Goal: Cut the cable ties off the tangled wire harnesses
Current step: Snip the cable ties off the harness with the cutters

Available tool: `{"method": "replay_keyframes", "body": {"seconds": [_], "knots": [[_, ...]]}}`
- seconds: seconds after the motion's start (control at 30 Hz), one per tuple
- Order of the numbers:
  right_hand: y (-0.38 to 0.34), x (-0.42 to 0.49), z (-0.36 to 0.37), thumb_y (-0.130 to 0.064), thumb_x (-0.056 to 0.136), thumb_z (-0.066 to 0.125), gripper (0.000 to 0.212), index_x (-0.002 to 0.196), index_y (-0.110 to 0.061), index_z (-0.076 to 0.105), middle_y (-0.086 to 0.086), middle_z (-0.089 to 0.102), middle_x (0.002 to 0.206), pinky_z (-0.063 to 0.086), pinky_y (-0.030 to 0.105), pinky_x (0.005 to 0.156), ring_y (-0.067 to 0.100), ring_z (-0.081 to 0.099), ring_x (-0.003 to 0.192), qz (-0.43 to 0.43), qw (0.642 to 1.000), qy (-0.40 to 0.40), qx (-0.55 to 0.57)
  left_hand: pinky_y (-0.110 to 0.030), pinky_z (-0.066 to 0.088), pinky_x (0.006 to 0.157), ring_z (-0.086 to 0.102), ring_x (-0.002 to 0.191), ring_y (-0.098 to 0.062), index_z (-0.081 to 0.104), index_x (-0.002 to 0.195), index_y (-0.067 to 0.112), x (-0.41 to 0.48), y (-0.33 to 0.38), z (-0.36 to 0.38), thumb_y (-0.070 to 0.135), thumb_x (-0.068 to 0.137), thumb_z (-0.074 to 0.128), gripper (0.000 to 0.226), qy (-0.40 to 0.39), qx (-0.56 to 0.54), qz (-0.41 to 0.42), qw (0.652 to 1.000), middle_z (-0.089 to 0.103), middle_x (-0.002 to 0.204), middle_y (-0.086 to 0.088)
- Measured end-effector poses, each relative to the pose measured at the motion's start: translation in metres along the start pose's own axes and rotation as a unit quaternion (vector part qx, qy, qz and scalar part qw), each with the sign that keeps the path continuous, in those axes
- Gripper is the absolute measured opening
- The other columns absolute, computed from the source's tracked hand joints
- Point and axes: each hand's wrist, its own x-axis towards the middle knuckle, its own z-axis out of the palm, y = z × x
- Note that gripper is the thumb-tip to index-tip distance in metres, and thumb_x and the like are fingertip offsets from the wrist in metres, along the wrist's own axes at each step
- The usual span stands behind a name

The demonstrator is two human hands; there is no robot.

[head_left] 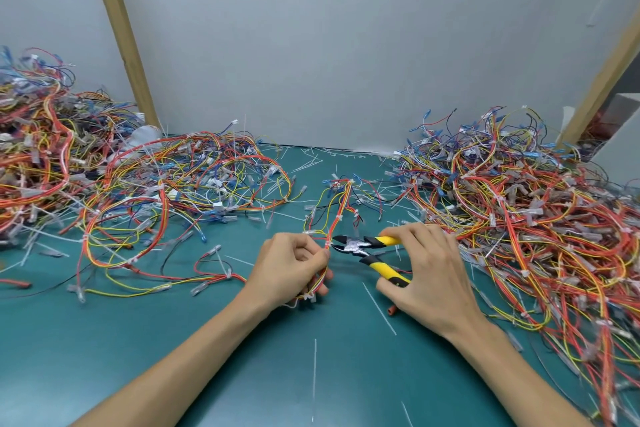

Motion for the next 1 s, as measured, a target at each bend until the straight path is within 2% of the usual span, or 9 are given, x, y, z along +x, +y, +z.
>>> {"method": "replay_keyframes", "body": {"seconds": [0.37, 0.53, 0.7, 0.87, 1.0], "knots": [[-0.0024, -0.0005, 0.0013, -0.041, 0.065, 0.063, 0.048, 0.112, -0.027, 0.061, -0.01, 0.056, 0.104, 0.031, 0.03, 0.082, 0.018, 0.049, 0.097, -0.005, 1.0, -0.011, 0.001, -0.022, 0.048, 0.042, 0.069, 0.05, -0.023, 0.062, 0.072, 0.005, -0.0048, 0.0042, 0.0036, 0.014, 0.091, 0.062, 0.02, 0.018, 0.016, 0.01, 1.0, 0.072, 0.063, -0.007], [-0.0045, -0.0024, 0.0045, -0.045, 0.067, 0.059, 0.045, 0.109, -0.029, 0.06, -0.013, 0.055, 0.1, 0.029, 0.026, 0.077, 0.015, 0.047, 0.092, 0.0, 1.0, -0.014, 0.004, -0.022, 0.048, 0.041, 0.069, 0.05, -0.023, 0.061, 0.071, 0.005, -0.0055, 0.004, 0.0046, 0.01, 0.089, 0.061, 0.019, 0.017, 0.026, 0.02, 0.999, 0.072, 0.062, -0.006], [-0.0063, -0.003, 0.0033, -0.05, 0.068, 0.054, 0.041, 0.105, -0.032, 0.059, -0.018, 0.057, 0.094, 0.037, 0.026, 0.071, 0.012, 0.052, 0.087, 0.008, 1.0, -0.017, 0.018, -0.022, 0.048, 0.041, 0.069, 0.049, -0.023, 0.061, 0.071, 0.005, -0.0058, 0.0042, 0.0048, 0.011, 0.09, 0.061, 0.019, 0.017, 0.029, 0.03, 0.999, 0.072, 0.061, -0.006], [-0.0052, -0.0022, 0.0012, -0.047, 0.064, 0.059, 0.041, 0.102, -0.032, 0.064, -0.016, 0.062, 0.088, 0.039, 0.025, 0.064, 0.015, 0.059, 0.083, 0.01, 1.0, -0.022, 0.015, -0.021, 0.047, 0.041, 0.069, 0.049, -0.023, 0.061, 0.072, 0.005, -0.0065, 0.0028, 0.0056, 0.012, 0.091, 0.061, 0.019, 0.014, 0.023, 0.029, 0.999, 0.072, 0.062, -0.006], [-0.0038, -0.0012, -0.0006, -0.048, 0.063, 0.057, 0.041, 0.101, -0.036, 0.066, -0.015, 0.065, 0.085, 0.047, 0.029, 0.064, 0.014, 0.06, 0.08, 0.034, 0.999, -0.029, 0.028, -0.022, 0.048, 0.043, 0.069, 0.05, -0.025, 0.063, 0.074, 0.008, -0.0075, 0.0029, 0.007, 0.014, 0.092, 0.061, 0.018, 0.018, 0.011, 0.039, 0.999, 0.073, 0.065, -0.004]]}}
